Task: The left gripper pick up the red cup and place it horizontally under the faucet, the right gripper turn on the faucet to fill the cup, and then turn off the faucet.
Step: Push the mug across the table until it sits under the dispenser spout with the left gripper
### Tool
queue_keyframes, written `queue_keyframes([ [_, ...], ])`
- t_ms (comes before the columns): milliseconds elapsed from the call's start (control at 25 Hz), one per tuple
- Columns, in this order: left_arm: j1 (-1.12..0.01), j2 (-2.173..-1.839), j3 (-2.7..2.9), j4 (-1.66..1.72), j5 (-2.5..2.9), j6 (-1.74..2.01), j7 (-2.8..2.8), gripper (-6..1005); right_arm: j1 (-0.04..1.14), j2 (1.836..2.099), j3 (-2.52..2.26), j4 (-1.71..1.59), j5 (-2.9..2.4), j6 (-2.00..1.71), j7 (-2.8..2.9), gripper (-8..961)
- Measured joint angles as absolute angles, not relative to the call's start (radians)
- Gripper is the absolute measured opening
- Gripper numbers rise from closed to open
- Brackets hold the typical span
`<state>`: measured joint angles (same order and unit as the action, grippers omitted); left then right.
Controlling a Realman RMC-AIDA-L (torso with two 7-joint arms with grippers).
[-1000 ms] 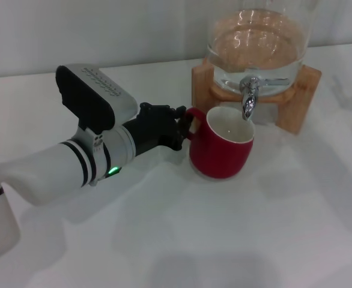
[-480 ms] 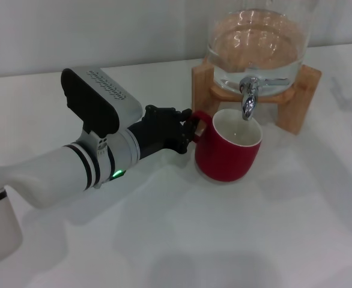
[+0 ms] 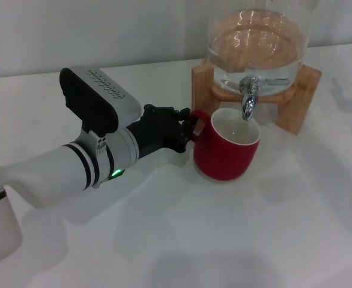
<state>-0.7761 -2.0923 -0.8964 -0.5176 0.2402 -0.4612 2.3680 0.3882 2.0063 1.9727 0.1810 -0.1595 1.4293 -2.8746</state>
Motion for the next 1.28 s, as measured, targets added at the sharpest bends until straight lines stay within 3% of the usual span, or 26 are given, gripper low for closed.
queue_keyframes([
  [960,-0.787,-2.092,-0.899,-0.524,0.227,-0.391,2.327,141,0.385,2.005,1.973,0.181,-0.160,1.438,-2.875,617],
  [1160,-0.786,-2.092,-0.897,-0.528,0.227,-0.391,2.314,262,0.383,2.005,1.973,0.181,-0.160,1.440,-2.875,617],
  [1280,-0.785,-2.092,-0.894,-0.529,0.228,-0.392,2.304,262,0.381,2.005,1.973,0.181,-0.160,1.442,-2.875,617],
])
